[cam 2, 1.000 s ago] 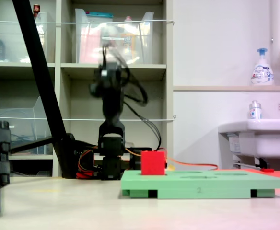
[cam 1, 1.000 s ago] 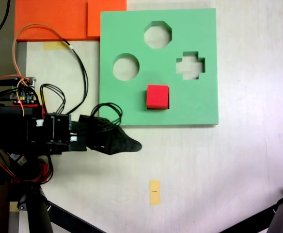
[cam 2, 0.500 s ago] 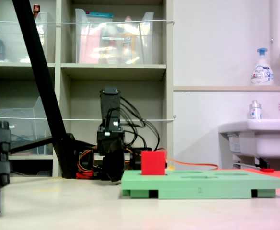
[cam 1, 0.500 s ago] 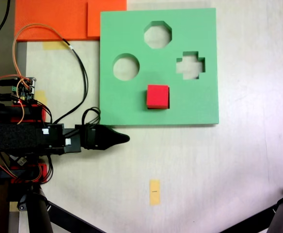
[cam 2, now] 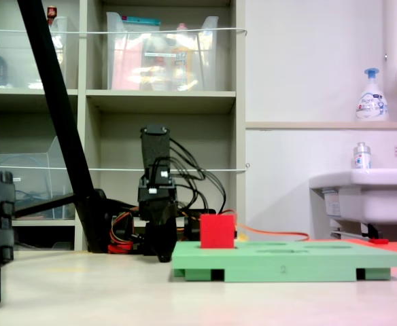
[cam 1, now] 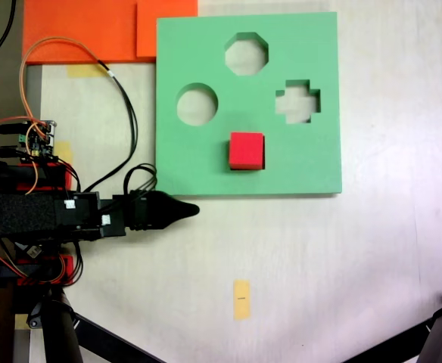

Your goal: Put the square block into the corresponding hole

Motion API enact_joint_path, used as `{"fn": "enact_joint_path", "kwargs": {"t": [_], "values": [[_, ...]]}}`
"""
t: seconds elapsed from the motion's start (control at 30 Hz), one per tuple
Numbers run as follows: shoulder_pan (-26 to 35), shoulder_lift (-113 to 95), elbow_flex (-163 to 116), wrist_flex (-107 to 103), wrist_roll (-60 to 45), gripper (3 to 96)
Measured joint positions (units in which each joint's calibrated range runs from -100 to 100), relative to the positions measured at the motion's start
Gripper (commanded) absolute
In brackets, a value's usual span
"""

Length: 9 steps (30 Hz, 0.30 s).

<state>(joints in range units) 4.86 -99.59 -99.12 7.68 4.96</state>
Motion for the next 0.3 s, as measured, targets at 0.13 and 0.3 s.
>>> {"fn": "enact_joint_path", "kwargs": {"t": [0.13, 0.3], "values": [[0.00, 0.00, -0.10, 0.00, 0.00, 48.6], [0.00, 0.00, -0.10, 0.00, 0.00, 48.6]]}}
